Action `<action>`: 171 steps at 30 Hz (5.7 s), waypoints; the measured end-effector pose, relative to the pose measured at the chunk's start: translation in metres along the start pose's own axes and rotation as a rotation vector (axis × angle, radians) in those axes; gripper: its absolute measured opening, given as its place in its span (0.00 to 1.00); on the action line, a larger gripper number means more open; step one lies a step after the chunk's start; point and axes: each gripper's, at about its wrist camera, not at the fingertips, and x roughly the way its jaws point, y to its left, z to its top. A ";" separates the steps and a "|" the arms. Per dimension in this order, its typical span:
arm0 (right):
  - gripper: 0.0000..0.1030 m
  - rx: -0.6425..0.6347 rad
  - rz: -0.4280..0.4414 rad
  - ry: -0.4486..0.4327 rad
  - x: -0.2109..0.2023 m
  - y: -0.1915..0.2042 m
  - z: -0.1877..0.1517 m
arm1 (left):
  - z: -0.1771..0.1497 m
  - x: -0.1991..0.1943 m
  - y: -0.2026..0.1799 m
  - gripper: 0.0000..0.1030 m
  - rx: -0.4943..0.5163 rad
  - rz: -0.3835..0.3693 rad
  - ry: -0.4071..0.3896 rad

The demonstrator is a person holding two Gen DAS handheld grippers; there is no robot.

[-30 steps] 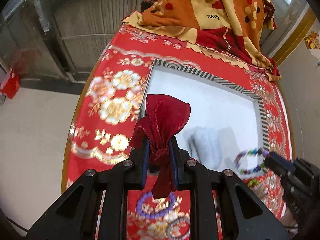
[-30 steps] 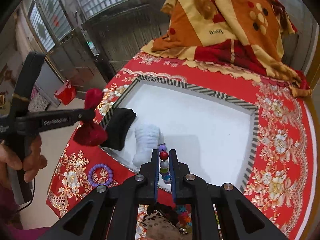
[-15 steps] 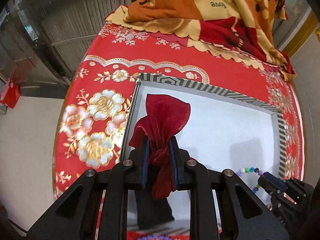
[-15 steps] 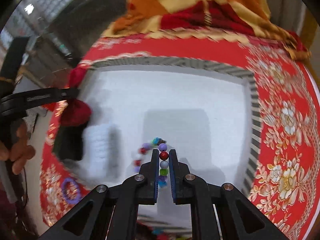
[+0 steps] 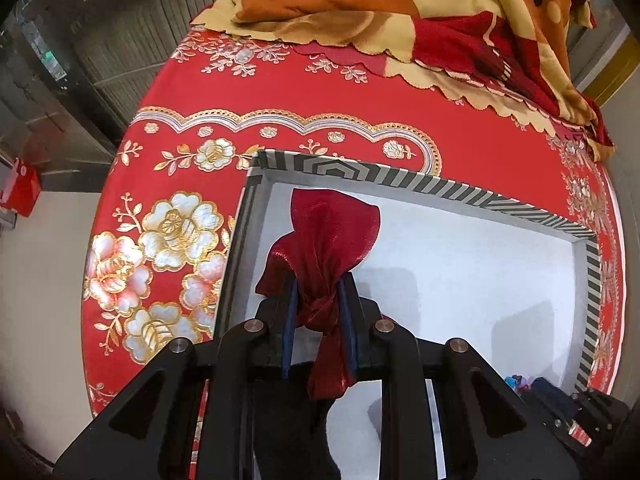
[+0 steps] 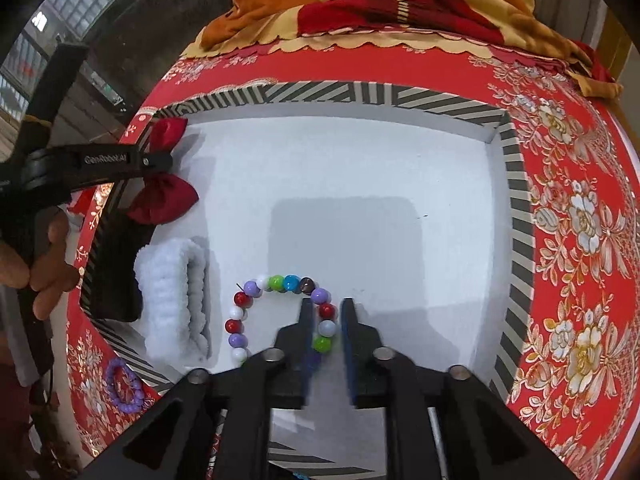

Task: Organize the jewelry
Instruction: 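Carry the bow and bracelet into the tray and open both grippers, then withdraw both grippers and move toward the purple bracelet and brown bow, then grasp the purple bead bracelet with the left gripper while the right gripper grasps the brown leopard-print bow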

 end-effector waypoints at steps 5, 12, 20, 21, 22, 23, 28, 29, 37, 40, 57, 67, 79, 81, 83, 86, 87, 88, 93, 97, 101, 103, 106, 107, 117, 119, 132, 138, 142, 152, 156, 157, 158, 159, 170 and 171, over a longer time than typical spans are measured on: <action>0.37 0.017 0.004 -0.021 -0.011 -0.003 -0.003 | 0.000 -0.002 -0.002 0.28 -0.006 -0.020 -0.008; 0.37 0.037 0.023 -0.080 -0.041 0.002 -0.012 | -0.009 -0.031 0.002 0.47 -0.003 -0.050 -0.054; 0.37 0.029 0.035 -0.155 -0.079 0.019 -0.036 | -0.053 -0.078 0.006 0.49 0.009 -0.020 -0.117; 0.38 0.025 0.035 -0.166 -0.085 0.022 -0.042 | -0.061 -0.084 0.007 0.49 0.009 -0.010 -0.127; 0.39 0.022 0.035 -0.172 -0.089 0.024 -0.045 | -0.070 -0.089 0.006 0.49 0.009 0.001 -0.137; 0.39 0.019 0.034 -0.177 -0.091 0.025 -0.047 | -0.077 -0.094 0.006 0.49 0.009 0.007 -0.144; 0.39 0.008 0.039 -0.206 -0.108 0.033 -0.067 | -0.113 -0.118 0.006 0.49 -0.003 -0.002 -0.170; 0.39 0.007 0.040 -0.212 -0.111 0.034 -0.071 | -0.117 -0.122 0.006 0.49 -0.004 -0.001 -0.175; 0.39 0.004 0.045 -0.239 -0.132 0.037 -0.103 | -0.160 -0.147 -0.001 0.49 0.004 0.016 -0.214; 0.39 0.009 0.049 -0.243 -0.138 0.036 -0.113 | -0.174 -0.152 -0.005 0.49 0.002 0.012 -0.214; 0.39 -0.001 0.044 -0.245 -0.159 0.022 -0.151 | -0.221 -0.165 -0.024 0.48 0.000 0.014 -0.205; 0.40 0.010 0.025 -0.228 -0.161 0.005 -0.165 | -0.230 -0.163 -0.023 0.49 -0.021 -0.011 -0.178; 0.40 0.063 0.023 -0.133 -0.129 -0.026 -0.187 | -0.240 -0.134 0.029 0.49 -0.165 -0.032 -0.060; 0.40 0.058 0.030 -0.118 -0.124 -0.026 -0.187 | -0.240 -0.129 0.037 0.49 -0.190 -0.037 -0.041; 0.40 0.047 0.036 -0.099 -0.116 -0.024 -0.188 | -0.241 -0.124 0.045 0.49 -0.213 -0.041 -0.022; 0.40 0.029 0.018 -0.065 -0.099 -0.021 -0.186 | -0.242 -0.118 0.052 0.49 -0.225 -0.037 -0.005; 0.40 0.025 0.010 -0.056 -0.093 -0.020 -0.186 | -0.242 -0.115 0.054 0.50 -0.228 -0.038 0.000; 0.40 0.025 0.008 -0.049 -0.087 -0.019 -0.185 | -0.242 -0.112 0.056 0.52 -0.226 -0.041 0.009; 0.40 0.048 0.005 -0.028 -0.066 -0.022 -0.183 | -0.238 -0.093 0.059 0.53 -0.215 -0.027 0.046; 0.40 0.064 -0.001 -0.027 -0.059 -0.024 -0.181 | -0.228 -0.077 0.061 0.53 -0.195 0.005 0.053; 0.40 0.077 -0.007 -0.048 -0.057 -0.025 -0.179 | -0.217 -0.061 0.061 0.53 -0.155 0.042 0.065; 0.40 0.094 -0.011 -0.052 -0.054 -0.027 -0.179 | -0.213 -0.055 0.059 0.53 -0.127 0.062 0.068; 0.36 0.091 -0.018 -0.063 -0.055 -0.027 -0.179 | -0.208 -0.050 0.054 0.53 -0.075 0.091 0.051; 0.32 0.085 -0.025 -0.065 -0.054 -0.026 -0.179 | -0.207 -0.050 0.052 0.53 -0.058 0.096 0.045; 0.13 0.066 0.008 -0.095 -0.064 -0.015 -0.180 | -0.197 -0.053 0.038 0.09 -0.012 0.036 0.022; 0.13 0.064 0.028 -0.116 -0.076 -0.015 -0.181 | -0.196 -0.053 0.037 0.08 -0.021 0.004 0.032; 0.09 0.005 0.110 -0.273 -0.155 -0.004 -0.164 | -0.192 -0.117 0.033 0.08 -0.055 -0.091 -0.066; 0.09 -0.030 0.111 -0.280 -0.162 0.000 -0.158 | -0.193 -0.135 0.031 0.08 -0.046 -0.113 -0.096; 0.10 -0.020 0.090 -0.167 -0.133 -0.007 -0.166 | -0.195 -0.138 0.032 0.08 -0.055 -0.121 -0.099; 0.29 0.050 0.001 -0.073 -0.066 -0.030 -0.189 | -0.197 -0.145 0.029 0.08 -0.042 -0.129 -0.092; 0.25 0.021 0.007 -0.089 -0.056 -0.025 -0.187 | -0.197 -0.147 0.028 0.08 -0.038 -0.128 -0.090; 0.14 0.013 0.004 -0.090 -0.055 -0.024 -0.187 | -0.197 -0.147 0.027 0.08 -0.038 -0.127 -0.090; 0.12 0.015 0.004 -0.095 -0.055 -0.024 -0.187 | -0.197 -0.147 0.027 0.08 -0.039 -0.128 -0.090; 0.11 0.026 0.020 -0.100 -0.057 -0.026 -0.188 | -0.197 -0.147 0.027 0.08 -0.041 -0.129 -0.090; 0.10 0.027 0.106 -0.254 -0.137 -0.025 -0.174 | -0.179 -0.164 0.014 0.08 0.001 -0.162 -0.113; 0.10 0.026 0.107 -0.262 -0.141 -0.025 -0.171 | -0.177 -0.165 0.011 0.08 0.008 -0.167 -0.115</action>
